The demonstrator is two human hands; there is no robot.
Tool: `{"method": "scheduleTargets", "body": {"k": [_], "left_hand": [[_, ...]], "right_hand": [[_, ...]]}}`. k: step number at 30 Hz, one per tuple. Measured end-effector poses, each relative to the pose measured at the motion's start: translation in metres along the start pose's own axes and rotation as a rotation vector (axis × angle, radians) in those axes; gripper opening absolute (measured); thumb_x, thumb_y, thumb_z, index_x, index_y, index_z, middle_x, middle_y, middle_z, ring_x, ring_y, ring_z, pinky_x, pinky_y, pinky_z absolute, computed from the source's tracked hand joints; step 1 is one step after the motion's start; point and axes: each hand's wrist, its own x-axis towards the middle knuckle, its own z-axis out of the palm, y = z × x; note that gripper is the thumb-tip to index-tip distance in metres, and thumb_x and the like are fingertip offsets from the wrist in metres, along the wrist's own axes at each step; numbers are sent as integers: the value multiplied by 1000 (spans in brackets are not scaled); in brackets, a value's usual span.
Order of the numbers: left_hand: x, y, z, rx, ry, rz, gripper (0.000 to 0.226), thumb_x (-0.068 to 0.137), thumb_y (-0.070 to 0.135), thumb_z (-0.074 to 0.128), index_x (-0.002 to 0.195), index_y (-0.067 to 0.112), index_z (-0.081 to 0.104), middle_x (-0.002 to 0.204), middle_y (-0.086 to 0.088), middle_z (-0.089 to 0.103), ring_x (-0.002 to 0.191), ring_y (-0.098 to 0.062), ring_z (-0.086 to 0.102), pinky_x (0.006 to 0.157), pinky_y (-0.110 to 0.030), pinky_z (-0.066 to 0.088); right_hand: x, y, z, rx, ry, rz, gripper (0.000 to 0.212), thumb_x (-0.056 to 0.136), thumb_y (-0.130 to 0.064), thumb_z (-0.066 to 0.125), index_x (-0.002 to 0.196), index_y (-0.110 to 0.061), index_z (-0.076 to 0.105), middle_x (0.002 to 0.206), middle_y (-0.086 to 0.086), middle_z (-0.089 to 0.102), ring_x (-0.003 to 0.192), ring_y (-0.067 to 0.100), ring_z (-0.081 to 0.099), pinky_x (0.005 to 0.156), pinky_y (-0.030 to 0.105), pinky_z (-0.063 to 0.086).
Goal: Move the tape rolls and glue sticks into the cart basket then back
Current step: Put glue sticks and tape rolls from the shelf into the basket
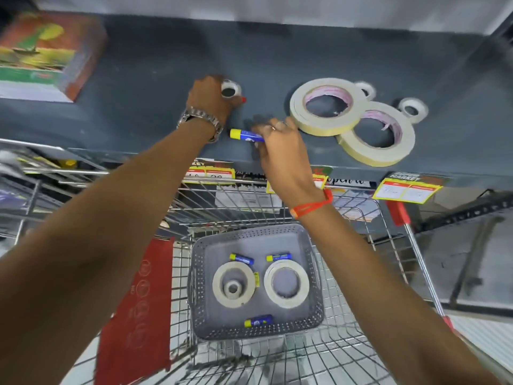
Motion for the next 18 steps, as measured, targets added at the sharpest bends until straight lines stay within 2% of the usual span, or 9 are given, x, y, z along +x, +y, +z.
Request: {"method": "scheduleTargets", "body": {"k": [3,6,9,11,14,18], "left_hand": [[-14,2,-5,-16,58,70,51,70,46,71,106,11,63,115,-14,66,108,-32,58,85,-37,45],[-54,2,-12,-53,210,153,57,64,57,66,107,20,63,113,-5,65,108,-29,53,85,-33,40],[-114,-6,-8,-172,348,274,54,64,59,67,100,19,66,100,-5,67,94,-29,56,79,-30,35],[-151,-20,7,-228,371,328,49,69,52,69,99,14,65,98,-7,67,89,-24,54,79,-22,29],[-198,-57,47,-237,237,260,48,73,47,66,100,8,64,98,-12,66,90,-20,51,79,-21,29],[-253,-115,113,-48,-61,64,55,72,58,58,100,12,65,94,-15,65,86,-32,58,77,-37,46]], "right_hand": [[-33,2,-2,98,136,12,28,81,3,57,106,-4,66,98,16,68,90,36,57,83,35,43],[-75,0,1,196,196,-3,25,87,-4,50,106,-2,66,100,15,68,93,25,49,86,27,37],[-119,4,15,224,129,-9,24,86,-1,56,108,-2,65,101,13,69,97,19,45,90,25,38],[-143,12,30,213,54,9,23,88,-3,55,108,-3,65,103,13,69,98,20,47,91,27,40],[-172,26,61,176,-122,54,24,88,-8,49,107,-4,63,103,15,68,100,22,45,90,32,40],[-202,40,101,101,-396,124,32,75,10,59,103,-4,65,100,16,65,96,34,56,85,32,41]]}}
